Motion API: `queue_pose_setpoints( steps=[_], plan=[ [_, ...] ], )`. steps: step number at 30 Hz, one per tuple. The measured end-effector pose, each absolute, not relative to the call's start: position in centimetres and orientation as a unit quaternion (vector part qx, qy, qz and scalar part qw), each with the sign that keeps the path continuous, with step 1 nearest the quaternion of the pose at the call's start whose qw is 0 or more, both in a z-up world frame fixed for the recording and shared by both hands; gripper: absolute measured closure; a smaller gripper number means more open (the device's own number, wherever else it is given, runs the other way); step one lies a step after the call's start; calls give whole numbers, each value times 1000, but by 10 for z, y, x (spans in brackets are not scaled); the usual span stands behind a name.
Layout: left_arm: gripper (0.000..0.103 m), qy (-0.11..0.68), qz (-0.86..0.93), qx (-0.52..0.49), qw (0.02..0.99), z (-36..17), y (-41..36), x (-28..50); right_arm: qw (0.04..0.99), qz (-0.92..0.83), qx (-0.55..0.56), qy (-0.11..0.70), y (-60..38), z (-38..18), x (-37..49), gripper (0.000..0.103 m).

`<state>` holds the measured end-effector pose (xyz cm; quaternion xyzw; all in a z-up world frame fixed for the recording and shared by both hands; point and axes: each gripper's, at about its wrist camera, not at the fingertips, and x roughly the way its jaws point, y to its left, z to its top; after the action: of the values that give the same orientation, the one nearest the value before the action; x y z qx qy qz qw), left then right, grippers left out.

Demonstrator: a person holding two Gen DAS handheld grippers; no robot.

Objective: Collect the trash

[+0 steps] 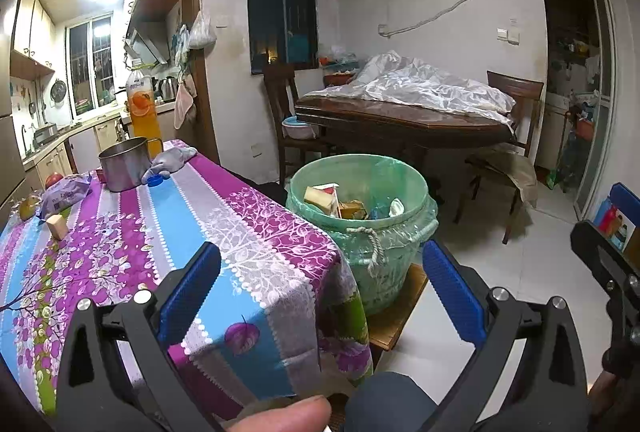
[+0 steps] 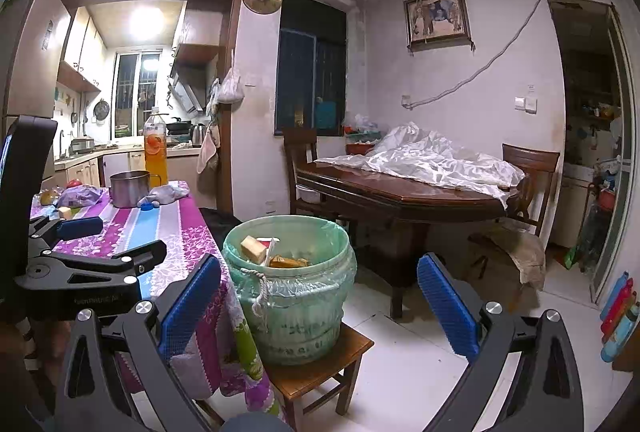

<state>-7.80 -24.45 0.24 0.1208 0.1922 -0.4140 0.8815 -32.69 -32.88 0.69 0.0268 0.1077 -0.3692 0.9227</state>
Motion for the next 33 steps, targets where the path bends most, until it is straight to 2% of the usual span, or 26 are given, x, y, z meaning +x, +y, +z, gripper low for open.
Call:
queue_pose_setpoints(
  steps=[16, 33],
  plan=[
    [6, 172, -421, 116, 883, 3, -239, -92, 913, -401, 15, 70, -318, -6, -330, 5],
    [6, 164, -413, 114, 889, 5, -237, -92, 911, -406, 24, 67, -325, -6, -329, 5]
  ],
)
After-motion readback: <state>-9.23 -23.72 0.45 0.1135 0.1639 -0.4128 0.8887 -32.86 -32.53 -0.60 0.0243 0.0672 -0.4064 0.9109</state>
